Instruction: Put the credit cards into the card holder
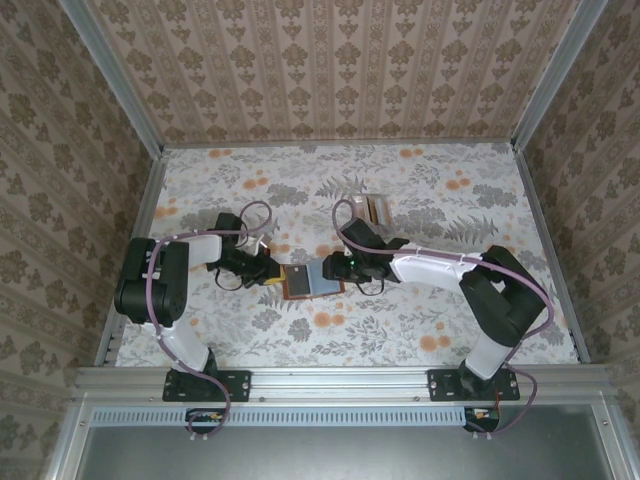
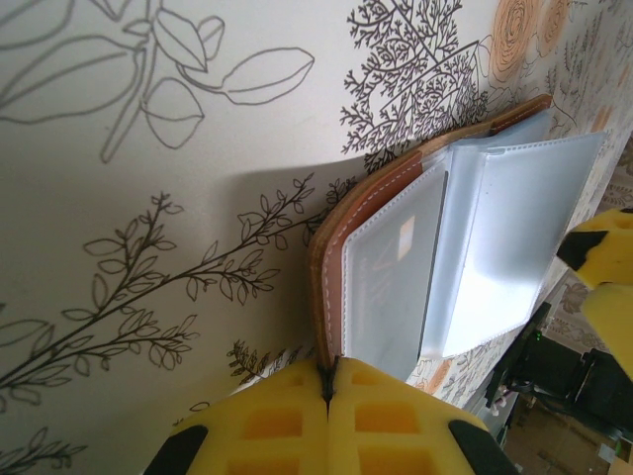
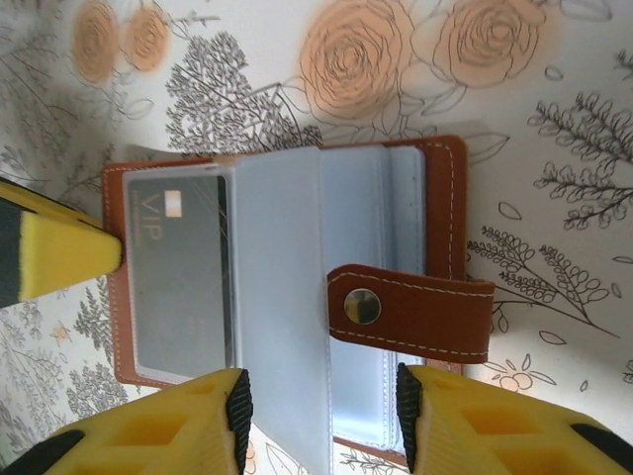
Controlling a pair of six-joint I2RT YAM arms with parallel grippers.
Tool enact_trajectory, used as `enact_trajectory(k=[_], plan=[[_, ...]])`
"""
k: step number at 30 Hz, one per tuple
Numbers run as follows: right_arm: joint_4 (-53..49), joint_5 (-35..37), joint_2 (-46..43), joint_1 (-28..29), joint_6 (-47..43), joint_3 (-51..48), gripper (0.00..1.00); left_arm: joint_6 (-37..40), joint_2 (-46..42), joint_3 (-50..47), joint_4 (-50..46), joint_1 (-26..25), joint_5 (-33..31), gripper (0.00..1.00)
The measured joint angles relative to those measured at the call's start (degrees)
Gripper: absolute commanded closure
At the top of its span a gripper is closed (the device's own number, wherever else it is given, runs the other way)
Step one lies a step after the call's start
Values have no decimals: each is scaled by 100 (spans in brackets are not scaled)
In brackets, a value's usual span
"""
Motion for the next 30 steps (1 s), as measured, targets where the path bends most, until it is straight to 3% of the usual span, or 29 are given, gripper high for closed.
enact_trajectory(k=[6,10,19,24,27,30], plan=[[201,-262,260,63,59,2,55,0,2,0,0,0,0,100],[240,-422,372,120,48,76,64,0,2,2,0,0,0,100],[76,-848,660,531,-138,1003,69,0,0,2,2,0,0,97],[57,-1056,1110,756,-114,1165,65,2,-4,2,0,0,-7,85],[-17,-1056,1102,789,-107,1139,55,9,-15,0,0,0,-11,77],[-144,-850,872,675,-118,1091,52,4,-31,2,2,0,-7,71]])
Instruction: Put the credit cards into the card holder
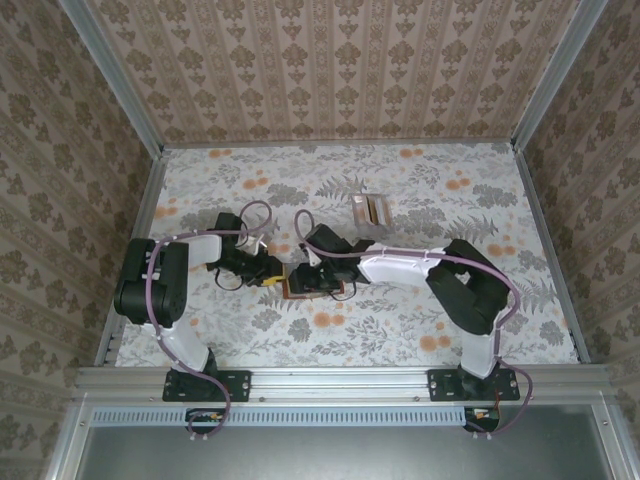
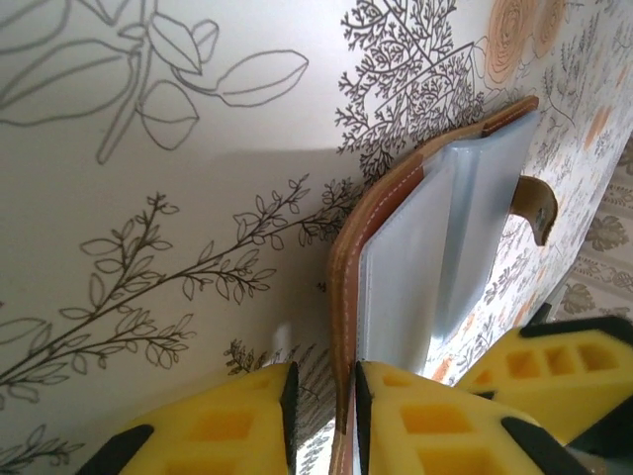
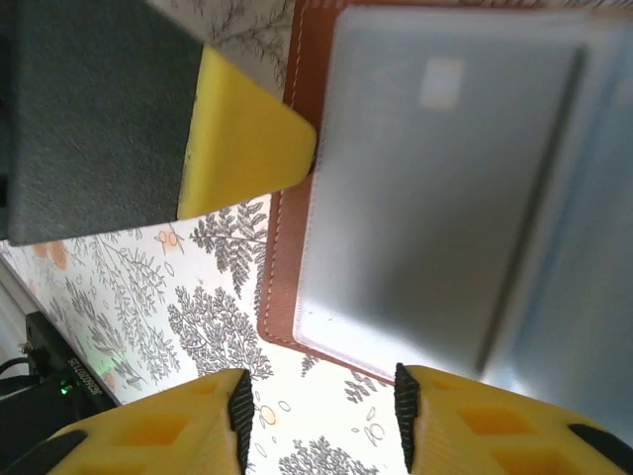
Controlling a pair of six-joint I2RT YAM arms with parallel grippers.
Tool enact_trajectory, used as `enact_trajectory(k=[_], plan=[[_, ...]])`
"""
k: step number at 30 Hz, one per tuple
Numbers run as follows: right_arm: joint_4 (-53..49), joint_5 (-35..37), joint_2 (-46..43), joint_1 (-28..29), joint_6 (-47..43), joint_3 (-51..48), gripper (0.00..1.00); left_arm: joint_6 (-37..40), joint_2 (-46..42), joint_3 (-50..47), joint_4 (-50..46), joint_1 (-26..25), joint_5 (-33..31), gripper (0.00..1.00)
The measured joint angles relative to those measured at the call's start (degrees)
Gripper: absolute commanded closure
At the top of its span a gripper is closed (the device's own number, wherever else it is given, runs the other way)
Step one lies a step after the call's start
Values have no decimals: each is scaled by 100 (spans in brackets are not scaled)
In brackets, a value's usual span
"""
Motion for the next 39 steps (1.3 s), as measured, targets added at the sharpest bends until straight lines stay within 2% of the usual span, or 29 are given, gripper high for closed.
enact_trajectory(k=[4,10,16,19,25,32,39], plan=[[-162,291,-546,-348,-28,-66,51,0,-2,0,0,0,4,68],[-916,1176,-955,-1106,-284,210,49,0,-13,0,0,0,9,66],[-2544,2704,-785,-1683,-466,1513,34,0,-17,2,-4,0,26,66],[-2929,3123,-623,-1867,-669,1923,25,26,-17,85,-87,0,26,66],[-3237,3224,168,-2131,-1357,2533,13,129,-17,289,-208,0,66,65],[-3410,3263,1123,-2142,-2063,3425,11,188,-17,293,-341,-11,59,64],[-3416,3724,1405,-2179,-2256,3519,12,199,-15,286,-369,-258,-2,64]])
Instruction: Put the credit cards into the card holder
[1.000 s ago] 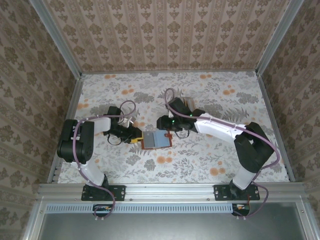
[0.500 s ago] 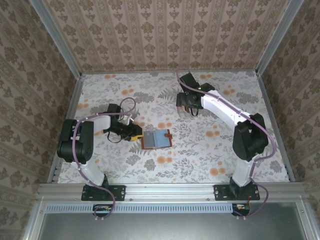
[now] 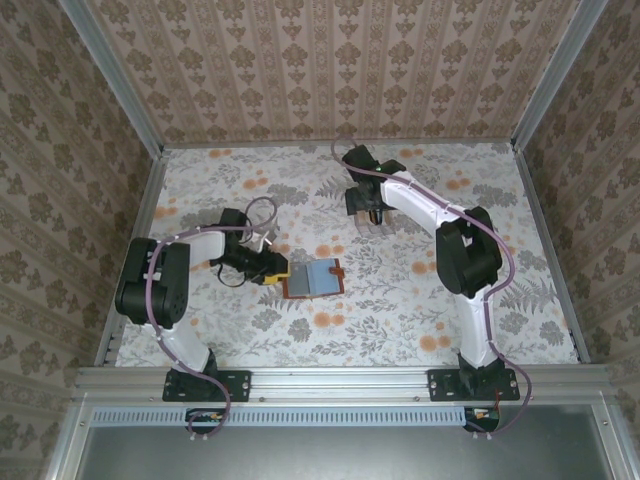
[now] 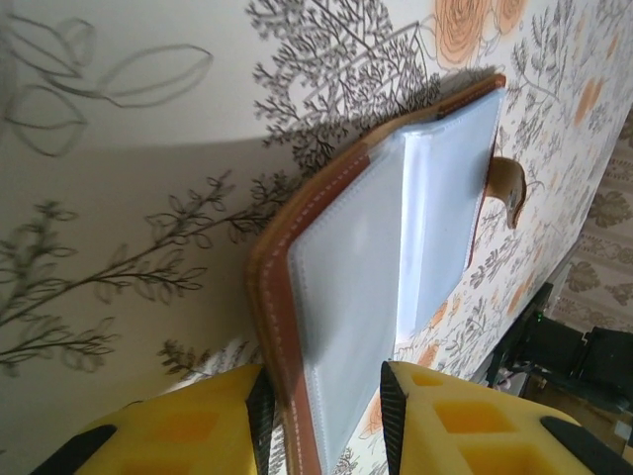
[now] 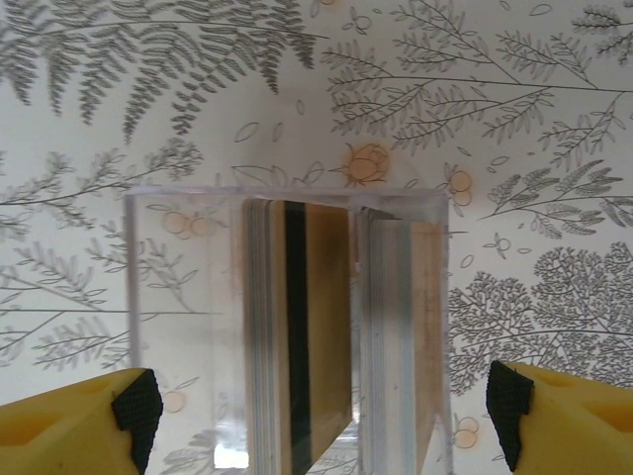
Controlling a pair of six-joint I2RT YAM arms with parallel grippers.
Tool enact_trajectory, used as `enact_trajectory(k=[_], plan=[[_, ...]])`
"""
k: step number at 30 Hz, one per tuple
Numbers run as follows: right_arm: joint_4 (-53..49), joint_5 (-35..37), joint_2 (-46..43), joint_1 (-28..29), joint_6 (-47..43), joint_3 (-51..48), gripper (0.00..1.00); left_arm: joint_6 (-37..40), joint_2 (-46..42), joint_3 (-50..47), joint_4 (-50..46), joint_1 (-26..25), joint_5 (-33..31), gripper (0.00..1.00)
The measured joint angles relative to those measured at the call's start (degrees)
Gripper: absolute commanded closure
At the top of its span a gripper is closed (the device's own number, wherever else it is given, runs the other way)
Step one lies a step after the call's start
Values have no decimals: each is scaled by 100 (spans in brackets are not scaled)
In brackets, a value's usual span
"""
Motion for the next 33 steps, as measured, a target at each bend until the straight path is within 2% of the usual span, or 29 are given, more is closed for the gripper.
enact_trajectory(k=[9,23,33], plan=[[15,297,26,-184,-122,-35,12,155,-2,0,-149,-155,-155,64],[693,-55,-468,-144,-120,-935,12,232,-229,0,-293,-221,-533,64],[927,-190,-461,-129,-122,-1084,11,254,-433,0,-323,-225,-789,65]])
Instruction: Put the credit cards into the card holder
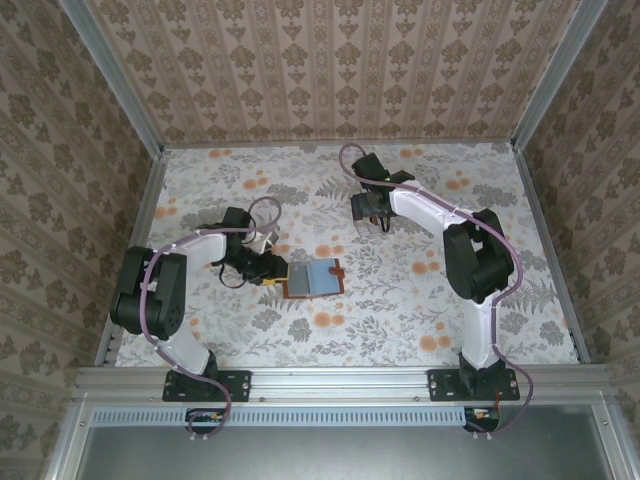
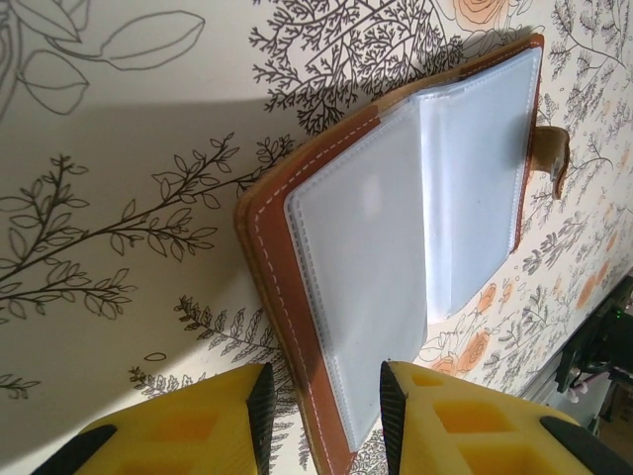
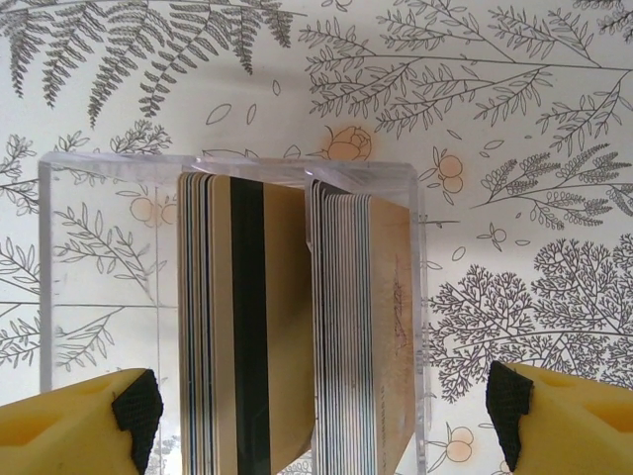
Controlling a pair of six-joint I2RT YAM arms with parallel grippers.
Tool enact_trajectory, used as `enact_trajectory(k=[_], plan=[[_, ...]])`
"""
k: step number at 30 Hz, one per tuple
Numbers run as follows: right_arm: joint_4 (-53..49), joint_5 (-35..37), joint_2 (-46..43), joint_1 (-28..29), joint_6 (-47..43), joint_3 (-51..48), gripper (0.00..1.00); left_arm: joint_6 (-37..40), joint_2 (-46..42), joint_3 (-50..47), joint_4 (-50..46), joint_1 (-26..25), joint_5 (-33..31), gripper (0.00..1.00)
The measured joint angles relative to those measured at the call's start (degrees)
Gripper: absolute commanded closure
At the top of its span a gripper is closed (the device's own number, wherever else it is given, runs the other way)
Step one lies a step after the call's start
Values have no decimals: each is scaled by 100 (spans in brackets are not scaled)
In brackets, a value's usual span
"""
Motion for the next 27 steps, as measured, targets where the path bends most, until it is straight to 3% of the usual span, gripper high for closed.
enact_trajectory(k=[13,20,27], plan=[[-37,164,105,-81,-149,37,11,2,0,0,-2,0,-50,65],[-321,802,247,-81,-85,380,11,44,0,0,-4,0,-50,65],[-337,1003,247,-87,-68,391,13,57,2,0,-11,0,-50,65]])
